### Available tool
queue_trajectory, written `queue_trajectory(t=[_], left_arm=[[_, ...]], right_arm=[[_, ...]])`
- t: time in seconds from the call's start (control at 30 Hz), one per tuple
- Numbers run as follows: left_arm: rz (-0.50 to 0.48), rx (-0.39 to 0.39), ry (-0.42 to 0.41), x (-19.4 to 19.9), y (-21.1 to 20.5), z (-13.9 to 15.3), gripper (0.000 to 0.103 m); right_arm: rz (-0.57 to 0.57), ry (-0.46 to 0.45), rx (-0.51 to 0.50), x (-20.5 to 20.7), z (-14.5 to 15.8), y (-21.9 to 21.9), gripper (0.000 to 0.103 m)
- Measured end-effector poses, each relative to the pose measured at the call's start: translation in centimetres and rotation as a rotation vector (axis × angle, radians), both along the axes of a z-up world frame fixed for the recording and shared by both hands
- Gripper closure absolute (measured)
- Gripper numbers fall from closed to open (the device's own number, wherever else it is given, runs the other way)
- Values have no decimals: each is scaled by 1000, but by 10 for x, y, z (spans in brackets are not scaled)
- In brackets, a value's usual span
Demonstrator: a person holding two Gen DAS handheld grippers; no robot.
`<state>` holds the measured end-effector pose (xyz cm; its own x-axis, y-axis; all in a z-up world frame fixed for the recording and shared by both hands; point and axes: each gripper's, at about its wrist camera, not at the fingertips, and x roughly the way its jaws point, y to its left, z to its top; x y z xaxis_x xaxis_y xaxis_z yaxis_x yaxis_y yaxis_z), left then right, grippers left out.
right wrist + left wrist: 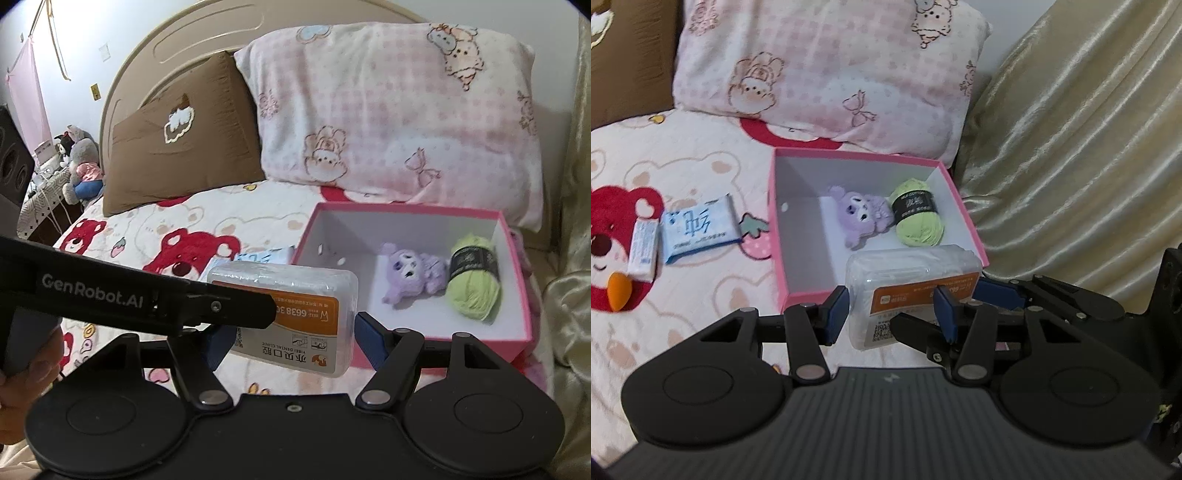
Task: Organize objects
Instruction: 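Lift the clear plastic box with the left gripper and carry it over the pink box, then lower the clear plastic box into the pink box beside the plush toy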
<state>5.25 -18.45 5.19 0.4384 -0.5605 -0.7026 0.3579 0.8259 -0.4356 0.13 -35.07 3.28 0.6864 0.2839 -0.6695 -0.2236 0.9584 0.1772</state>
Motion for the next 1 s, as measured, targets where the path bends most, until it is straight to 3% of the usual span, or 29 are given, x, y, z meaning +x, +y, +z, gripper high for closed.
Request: queue_trajectory(t=[0.3,0.5,1.0], left_arm=[[-16,-22,13,38,-36,7,54],[-20,0,47,68,-61,-4,54],[43,20,207,124,-94,-98,54]], right_arm=[[-34,-15,-17,27,15,-37,30],[-52,34,30,55,7,-67,32],[-58,187,55,117,-75,-102,34]])
